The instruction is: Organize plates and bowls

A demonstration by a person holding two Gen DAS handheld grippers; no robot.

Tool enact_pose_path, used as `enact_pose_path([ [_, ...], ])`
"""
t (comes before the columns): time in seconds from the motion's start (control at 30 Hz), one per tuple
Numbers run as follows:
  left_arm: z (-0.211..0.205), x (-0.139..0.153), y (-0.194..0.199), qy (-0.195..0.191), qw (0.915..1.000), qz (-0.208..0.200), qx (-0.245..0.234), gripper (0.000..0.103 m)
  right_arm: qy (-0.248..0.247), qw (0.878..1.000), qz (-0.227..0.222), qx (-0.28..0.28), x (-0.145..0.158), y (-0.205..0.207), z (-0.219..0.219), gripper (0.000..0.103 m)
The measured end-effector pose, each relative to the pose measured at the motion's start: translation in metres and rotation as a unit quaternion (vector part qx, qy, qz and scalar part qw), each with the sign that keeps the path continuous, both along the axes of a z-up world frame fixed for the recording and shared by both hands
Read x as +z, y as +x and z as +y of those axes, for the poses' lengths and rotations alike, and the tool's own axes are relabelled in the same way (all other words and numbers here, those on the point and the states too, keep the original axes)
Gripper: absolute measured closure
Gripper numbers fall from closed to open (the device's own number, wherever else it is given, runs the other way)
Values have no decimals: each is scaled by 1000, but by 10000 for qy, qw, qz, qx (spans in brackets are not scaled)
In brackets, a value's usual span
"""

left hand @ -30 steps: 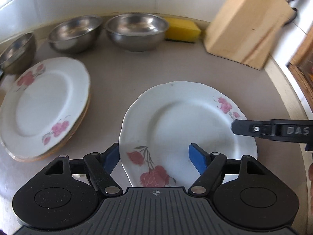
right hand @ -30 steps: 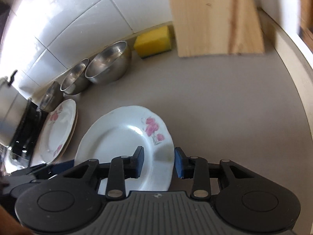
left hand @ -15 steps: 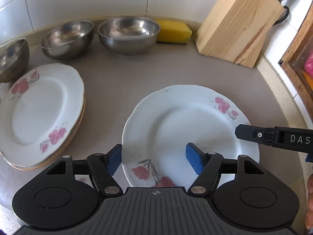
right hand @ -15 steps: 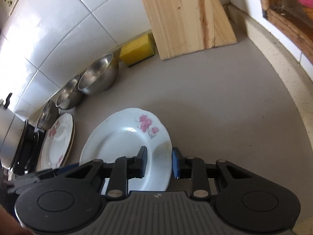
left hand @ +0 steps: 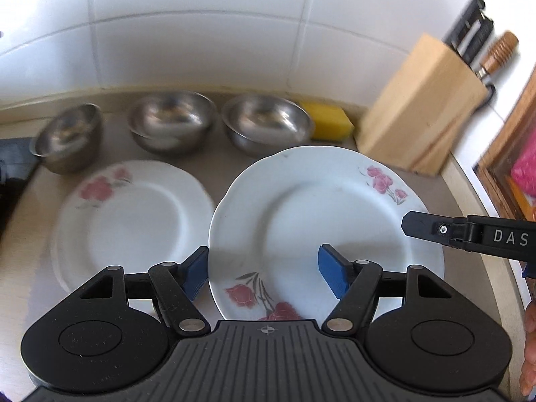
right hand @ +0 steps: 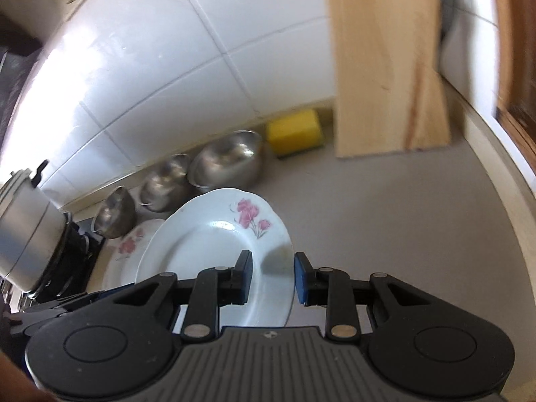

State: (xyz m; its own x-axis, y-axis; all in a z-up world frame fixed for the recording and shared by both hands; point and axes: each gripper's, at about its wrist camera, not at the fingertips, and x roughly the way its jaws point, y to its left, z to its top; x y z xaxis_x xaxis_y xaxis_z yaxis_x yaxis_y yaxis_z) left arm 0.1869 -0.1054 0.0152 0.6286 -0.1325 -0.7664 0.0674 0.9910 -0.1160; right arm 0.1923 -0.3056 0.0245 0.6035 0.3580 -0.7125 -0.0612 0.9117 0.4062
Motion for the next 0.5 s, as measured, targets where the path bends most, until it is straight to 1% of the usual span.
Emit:
enact_pose_path([
  [0.2, 47, 20, -6, 47, 9990, -215, 388, 34, -7, 9992, -217, 343, 19, 11, 51, 95],
  [0.5, 119, 37, -9, 143, 9947, -375, 943, 34, 0, 9956, -350, 873, 34, 28, 139, 95],
])
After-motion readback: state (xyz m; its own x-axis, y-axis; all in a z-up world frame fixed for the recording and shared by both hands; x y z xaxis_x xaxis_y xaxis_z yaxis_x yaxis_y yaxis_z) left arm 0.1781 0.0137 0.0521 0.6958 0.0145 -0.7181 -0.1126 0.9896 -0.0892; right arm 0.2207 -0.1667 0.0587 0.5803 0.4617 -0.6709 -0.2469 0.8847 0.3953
